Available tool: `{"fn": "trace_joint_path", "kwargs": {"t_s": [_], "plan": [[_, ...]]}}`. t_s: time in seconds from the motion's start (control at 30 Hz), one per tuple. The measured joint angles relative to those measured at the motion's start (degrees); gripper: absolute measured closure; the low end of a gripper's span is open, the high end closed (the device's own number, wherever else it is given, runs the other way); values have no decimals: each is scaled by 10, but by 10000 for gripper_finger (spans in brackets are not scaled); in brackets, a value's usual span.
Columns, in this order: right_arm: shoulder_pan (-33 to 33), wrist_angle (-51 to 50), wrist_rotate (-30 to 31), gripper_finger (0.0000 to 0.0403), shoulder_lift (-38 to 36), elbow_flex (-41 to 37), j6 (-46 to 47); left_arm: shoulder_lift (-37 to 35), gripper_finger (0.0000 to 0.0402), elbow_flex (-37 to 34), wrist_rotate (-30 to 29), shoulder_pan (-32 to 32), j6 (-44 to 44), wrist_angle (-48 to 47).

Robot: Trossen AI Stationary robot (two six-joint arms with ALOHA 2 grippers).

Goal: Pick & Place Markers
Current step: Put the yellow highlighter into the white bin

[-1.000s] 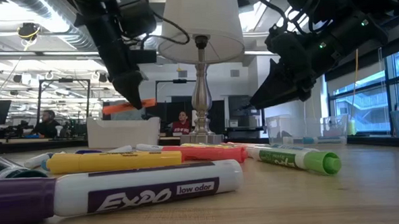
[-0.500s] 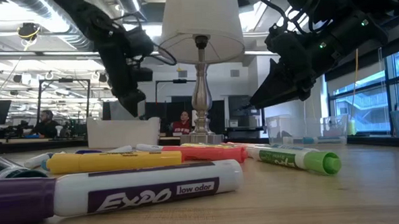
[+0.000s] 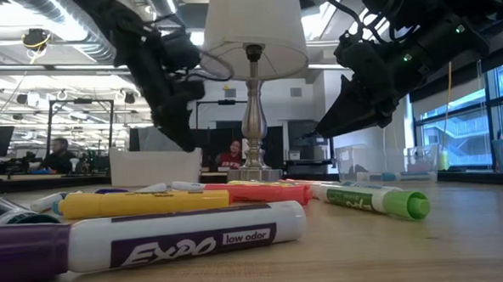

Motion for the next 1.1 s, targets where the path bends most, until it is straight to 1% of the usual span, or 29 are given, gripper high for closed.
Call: {"fn": "trace_joint_path", "kwargs": {"t_s": [0.07, 0.13, 0.2, 0.23, 0.3, 0.37, 0.43, 0.53, 0.8, 0.93, 1.1], "plan": [[0, -4, -1, 235, 0, 0, 1, 7, 277, 0, 27, -51, -1, 10], [1, -4, -6, 235, 0, 0, 6, 13, 283, -1, 26, -105, -3, 33], [2, -5, -16, 235, 0, 0, 14, 25, 287, -1, 11, -156, -3, 75], [2, -5, -19, 235, 0, 0, 18, 31, 287, -1, -9, -180, -5, 92], [2, -5, -21, 235, 0, 0, 19, 53, 288, -1, -76, -220, -25, 150], [2, -5, -21, 235, 0, 0, 26, 76, 288, 0, -106, -241, -25, 174], [2, -5, -21, 235, 0, 0, 32, 106, 288, 6, -107, -248, -19, 186], [2, -3, -21, 235, 0, 0, 32, 139, 286, 23, -92, -250, 7, 185], [2, -7, -20, 235, 0, 0, 24, 191, 286, 69, -10, -250, 80, 177], [2, -16, -34, 235, 0, 0, 20, 214, 286, 78, -20, -244, 87, 178], [2, -21, -35, 235, 0, 0, 20, 231, 286, 77, -24, -237, 74, 173]]}}
